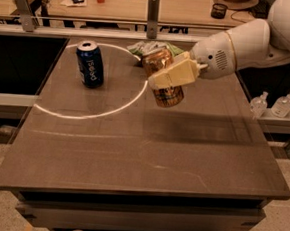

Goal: Place orange can upright

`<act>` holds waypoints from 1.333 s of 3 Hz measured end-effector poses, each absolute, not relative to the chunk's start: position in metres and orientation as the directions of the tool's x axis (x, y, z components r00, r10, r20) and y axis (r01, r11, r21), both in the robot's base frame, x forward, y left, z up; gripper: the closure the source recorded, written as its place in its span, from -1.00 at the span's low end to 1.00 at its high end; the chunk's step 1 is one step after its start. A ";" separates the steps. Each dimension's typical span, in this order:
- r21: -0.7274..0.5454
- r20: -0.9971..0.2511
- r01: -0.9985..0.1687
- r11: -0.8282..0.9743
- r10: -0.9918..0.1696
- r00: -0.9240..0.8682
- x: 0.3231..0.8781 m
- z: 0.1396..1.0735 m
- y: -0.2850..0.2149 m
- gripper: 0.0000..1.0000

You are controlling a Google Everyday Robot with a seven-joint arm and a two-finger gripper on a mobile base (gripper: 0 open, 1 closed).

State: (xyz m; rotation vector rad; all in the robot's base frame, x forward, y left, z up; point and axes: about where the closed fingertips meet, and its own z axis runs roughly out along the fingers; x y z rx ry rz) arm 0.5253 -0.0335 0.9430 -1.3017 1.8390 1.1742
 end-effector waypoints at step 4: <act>0.204 -0.917 -0.965 0.167 -0.313 -0.249 0.465 0.882 -0.070 1.00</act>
Offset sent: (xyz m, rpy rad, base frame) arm -0.0603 -0.0336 -0.0543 0.0549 -0.1212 0.0056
